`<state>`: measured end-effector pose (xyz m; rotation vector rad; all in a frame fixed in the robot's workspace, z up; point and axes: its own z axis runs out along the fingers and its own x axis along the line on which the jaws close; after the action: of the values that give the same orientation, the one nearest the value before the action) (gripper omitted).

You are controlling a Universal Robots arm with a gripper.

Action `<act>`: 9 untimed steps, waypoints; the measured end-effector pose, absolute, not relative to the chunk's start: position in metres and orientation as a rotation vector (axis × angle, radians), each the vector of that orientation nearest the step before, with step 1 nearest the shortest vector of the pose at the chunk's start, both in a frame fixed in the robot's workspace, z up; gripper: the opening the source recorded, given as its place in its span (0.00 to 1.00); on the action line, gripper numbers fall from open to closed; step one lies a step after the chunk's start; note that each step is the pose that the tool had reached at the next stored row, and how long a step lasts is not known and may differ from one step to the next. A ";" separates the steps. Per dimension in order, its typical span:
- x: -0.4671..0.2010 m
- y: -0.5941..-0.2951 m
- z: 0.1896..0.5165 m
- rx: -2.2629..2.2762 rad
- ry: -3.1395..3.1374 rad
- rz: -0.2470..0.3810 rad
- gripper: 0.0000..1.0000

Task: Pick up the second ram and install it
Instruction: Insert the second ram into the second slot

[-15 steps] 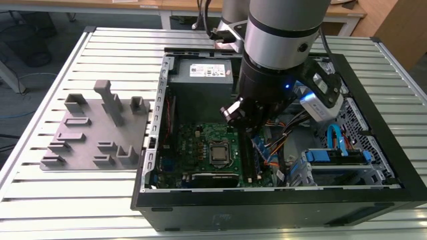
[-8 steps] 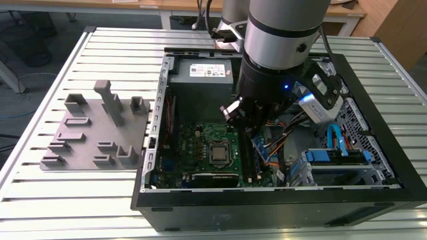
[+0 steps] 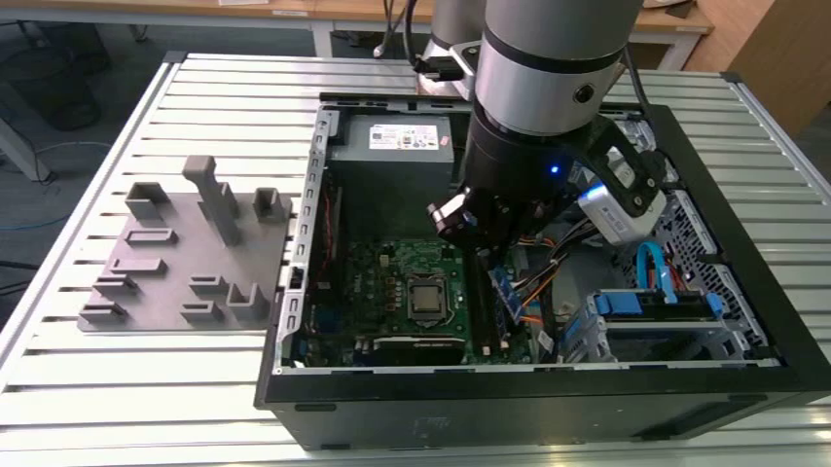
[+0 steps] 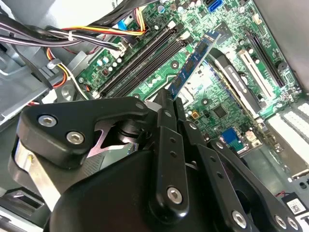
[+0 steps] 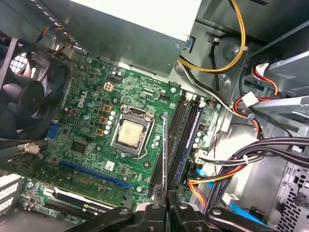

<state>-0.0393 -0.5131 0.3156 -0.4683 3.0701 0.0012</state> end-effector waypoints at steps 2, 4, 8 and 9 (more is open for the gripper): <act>-0.039 -0.513 0.316 -0.450 3.073 0.001 0.14; -0.039 -0.513 0.316 -0.432 3.075 0.000 0.14; -0.039 -0.513 0.315 -0.396 3.080 0.000 0.14; -0.039 -0.513 0.315 -0.387 3.081 0.000 0.14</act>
<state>-0.0393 -0.5131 0.3154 -0.3870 3.0814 -0.0003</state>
